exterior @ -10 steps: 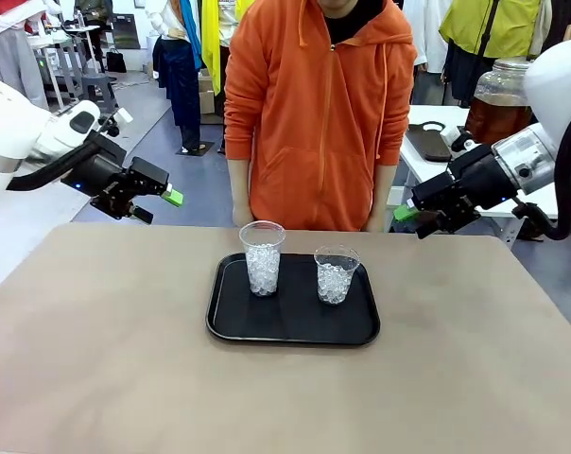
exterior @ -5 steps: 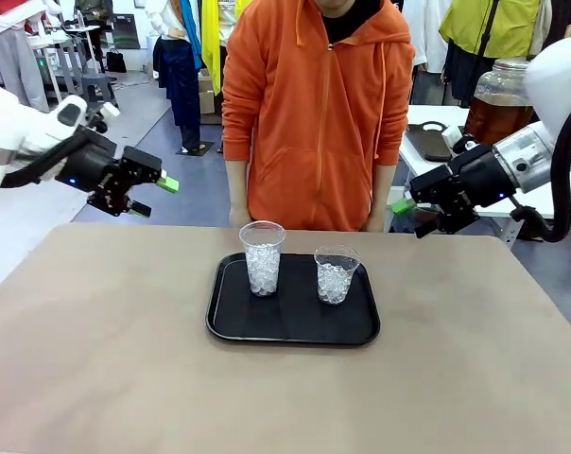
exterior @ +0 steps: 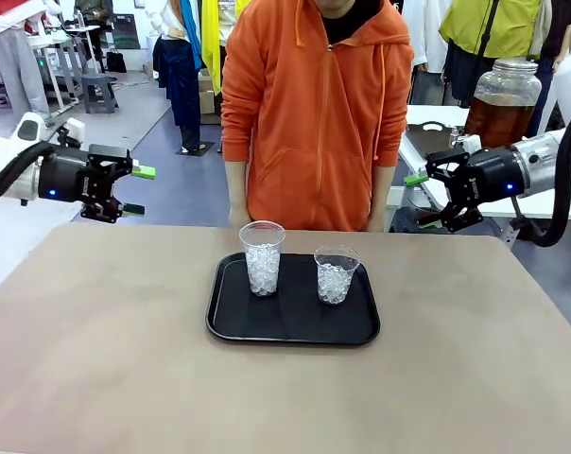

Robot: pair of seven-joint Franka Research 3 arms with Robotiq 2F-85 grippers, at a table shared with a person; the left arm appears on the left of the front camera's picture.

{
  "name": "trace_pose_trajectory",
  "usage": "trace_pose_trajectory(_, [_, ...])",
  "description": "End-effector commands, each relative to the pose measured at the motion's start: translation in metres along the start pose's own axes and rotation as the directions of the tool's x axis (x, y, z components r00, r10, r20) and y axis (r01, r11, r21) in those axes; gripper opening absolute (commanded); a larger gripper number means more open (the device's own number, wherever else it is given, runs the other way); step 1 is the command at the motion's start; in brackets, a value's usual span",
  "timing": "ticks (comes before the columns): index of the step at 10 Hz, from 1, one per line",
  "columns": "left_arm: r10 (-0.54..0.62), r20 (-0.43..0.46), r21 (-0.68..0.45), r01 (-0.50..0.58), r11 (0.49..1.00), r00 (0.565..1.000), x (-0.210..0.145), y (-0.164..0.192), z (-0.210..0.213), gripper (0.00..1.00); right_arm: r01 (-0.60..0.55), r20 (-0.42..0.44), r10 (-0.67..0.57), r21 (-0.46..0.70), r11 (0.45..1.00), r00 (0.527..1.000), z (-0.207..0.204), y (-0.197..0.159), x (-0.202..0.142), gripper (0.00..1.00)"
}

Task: Pour the drink into the iced cup.
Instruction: Pick up the iced cup indicated by the human and present it to them.

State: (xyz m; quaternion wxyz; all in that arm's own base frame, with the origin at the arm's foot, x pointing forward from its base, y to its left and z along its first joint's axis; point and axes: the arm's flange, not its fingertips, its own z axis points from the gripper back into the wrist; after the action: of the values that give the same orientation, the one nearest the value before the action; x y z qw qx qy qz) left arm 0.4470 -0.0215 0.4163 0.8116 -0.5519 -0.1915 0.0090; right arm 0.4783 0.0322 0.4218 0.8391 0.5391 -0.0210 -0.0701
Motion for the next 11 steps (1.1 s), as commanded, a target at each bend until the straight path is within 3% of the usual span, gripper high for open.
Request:
trace_pose_trajectory(1, [-0.004,0.005,-0.083,0.005,0.997,1.000,0.010,0.018,-0.013,1.00,0.088,-0.014,-0.087,0.161,0.983,0.996,0.003,-0.013,0.014,1.00])
trace_pose_trajectory(5, [0.092,-0.076,-0.178,-0.105,0.978,0.993,0.032,0.036,-0.020,1.00,0.170,-0.097,-0.150,0.255,0.952,0.984,-0.005,-0.039,0.038,1.00])
trace_pose_trajectory(8, [0.083,-0.083,-0.235,-0.101,0.967,0.993,0.038,0.033,-0.019,1.00,0.179,-0.143,-0.142,0.294,0.939,0.979,-0.007,-0.046,0.045,1.00])
trace_pose_trajectory(10, [0.150,-0.099,-0.150,-0.163,0.975,0.984,0.039,0.031,-0.021,1.00,0.182,-0.158,-0.141,0.286,0.941,0.977,-0.009,-0.046,0.044,1.00])
trace_pose_trajectory(11, [0.077,-0.081,-0.210,-0.093,0.973,0.994,0.035,0.034,-0.021,1.00,0.184,-0.146,-0.149,0.264,0.947,0.978,-0.010,-0.049,0.040,1.00])
